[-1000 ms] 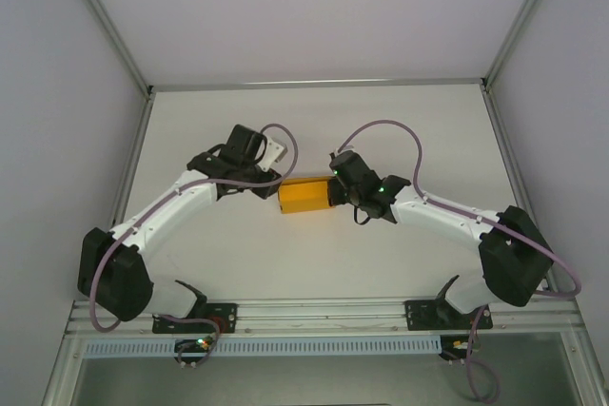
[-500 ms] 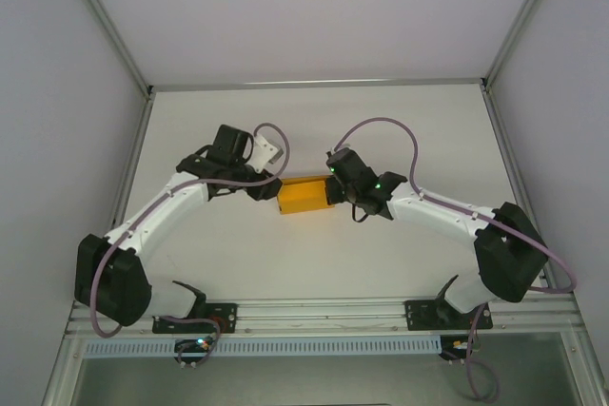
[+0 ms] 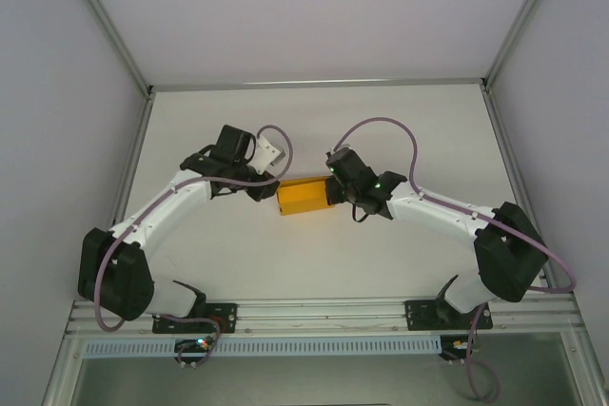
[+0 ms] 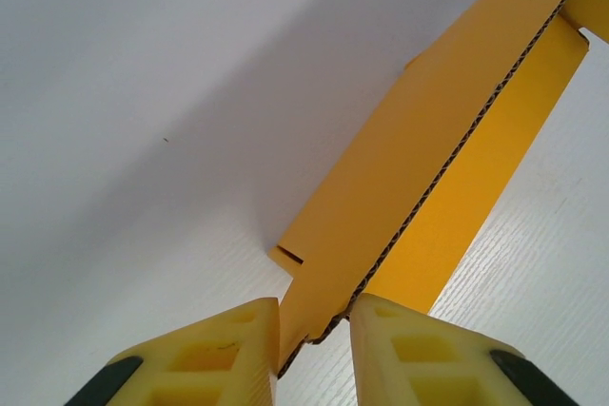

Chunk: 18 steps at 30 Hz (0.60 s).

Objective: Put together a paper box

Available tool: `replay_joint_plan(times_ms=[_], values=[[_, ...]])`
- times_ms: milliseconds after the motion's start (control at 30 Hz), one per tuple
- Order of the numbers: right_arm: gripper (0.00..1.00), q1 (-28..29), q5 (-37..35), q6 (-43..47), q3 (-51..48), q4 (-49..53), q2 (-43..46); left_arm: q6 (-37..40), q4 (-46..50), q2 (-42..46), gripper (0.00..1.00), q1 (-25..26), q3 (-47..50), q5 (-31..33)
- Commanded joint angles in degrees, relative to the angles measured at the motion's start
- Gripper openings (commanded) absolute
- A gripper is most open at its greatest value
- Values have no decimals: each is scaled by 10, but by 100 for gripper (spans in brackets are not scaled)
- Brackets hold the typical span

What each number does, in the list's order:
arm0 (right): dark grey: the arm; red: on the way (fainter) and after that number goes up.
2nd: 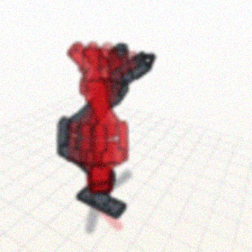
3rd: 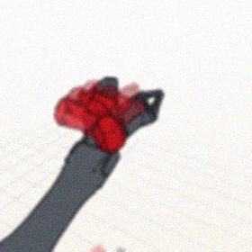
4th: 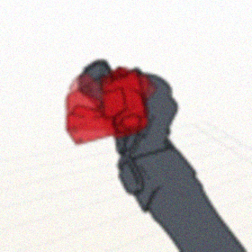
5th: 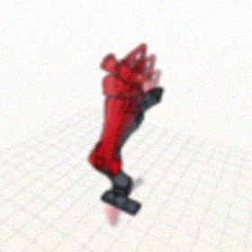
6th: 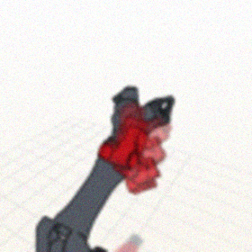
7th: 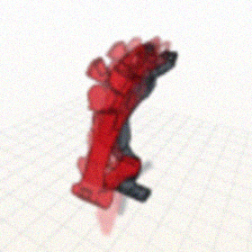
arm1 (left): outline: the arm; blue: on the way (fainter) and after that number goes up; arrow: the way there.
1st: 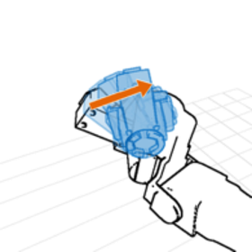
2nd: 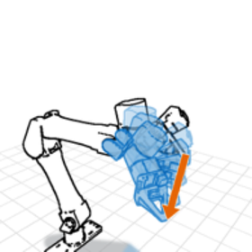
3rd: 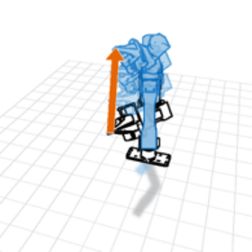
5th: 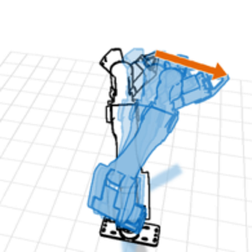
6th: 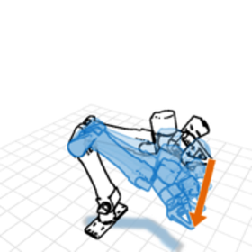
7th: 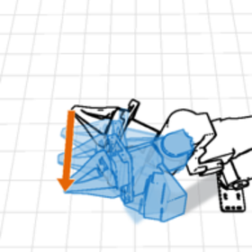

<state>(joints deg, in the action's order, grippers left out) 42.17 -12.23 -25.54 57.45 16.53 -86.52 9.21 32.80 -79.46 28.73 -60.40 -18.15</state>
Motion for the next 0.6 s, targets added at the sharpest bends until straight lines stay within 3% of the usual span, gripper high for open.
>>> replay_joint_plan(times_ms=[0, 133, 267, 567], values=[[0, 4, 33, 3, -28, 117, -34, -10, 3, -5, 22, -1, -3, 13], [0, 5, 32, -6, -28, 112, -36, -65, 6, -9, 5, 7, -10, 40], [0, 7, 14, -35, -21, 120, -37, -180, 31, -10, 5, 33, -37, 116], [0, 23, -44, -95, -13, 149, -34, -388, 35, -32, 0, 52, -22, 159]])
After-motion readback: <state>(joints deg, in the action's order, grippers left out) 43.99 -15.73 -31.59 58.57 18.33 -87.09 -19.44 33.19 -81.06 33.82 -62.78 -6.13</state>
